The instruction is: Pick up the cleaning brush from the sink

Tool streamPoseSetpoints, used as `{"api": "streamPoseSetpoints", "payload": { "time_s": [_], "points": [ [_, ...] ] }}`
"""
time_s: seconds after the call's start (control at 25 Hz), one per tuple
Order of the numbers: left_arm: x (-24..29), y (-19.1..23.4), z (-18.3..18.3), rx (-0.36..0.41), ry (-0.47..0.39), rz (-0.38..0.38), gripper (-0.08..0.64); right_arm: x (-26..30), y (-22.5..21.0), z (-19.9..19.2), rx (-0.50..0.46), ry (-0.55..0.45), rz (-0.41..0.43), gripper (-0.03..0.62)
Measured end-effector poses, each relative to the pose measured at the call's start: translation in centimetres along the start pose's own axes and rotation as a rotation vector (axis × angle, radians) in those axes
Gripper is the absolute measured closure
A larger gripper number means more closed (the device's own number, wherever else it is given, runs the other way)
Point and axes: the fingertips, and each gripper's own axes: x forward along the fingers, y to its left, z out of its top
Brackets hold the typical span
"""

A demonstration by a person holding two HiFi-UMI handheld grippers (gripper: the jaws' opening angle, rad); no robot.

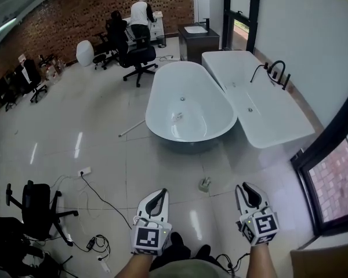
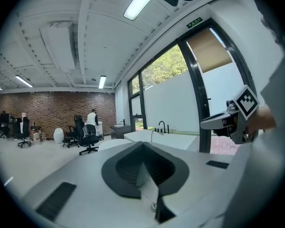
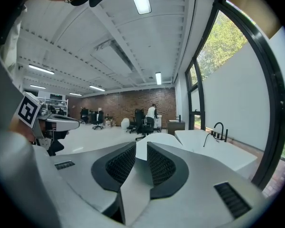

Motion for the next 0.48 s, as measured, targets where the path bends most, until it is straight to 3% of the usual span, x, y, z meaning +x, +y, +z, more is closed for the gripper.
{"api": "streamPoseSetpoints", "payload": {
  "time_s": [0.24,0.48],
  "points": [
    [4.6,3.6,-0.9,-0.039,0.022,-0.029,0.548,4.8,-0.2,0.6,-0.03,0.05,-0.03,0.526],
    [7.0,9.0,-4.4,-0.067,0.037,-0.026,0.548,9.2,0.4,0.3,-0.052,0.078,-0.08,0.526]
  ]
}}
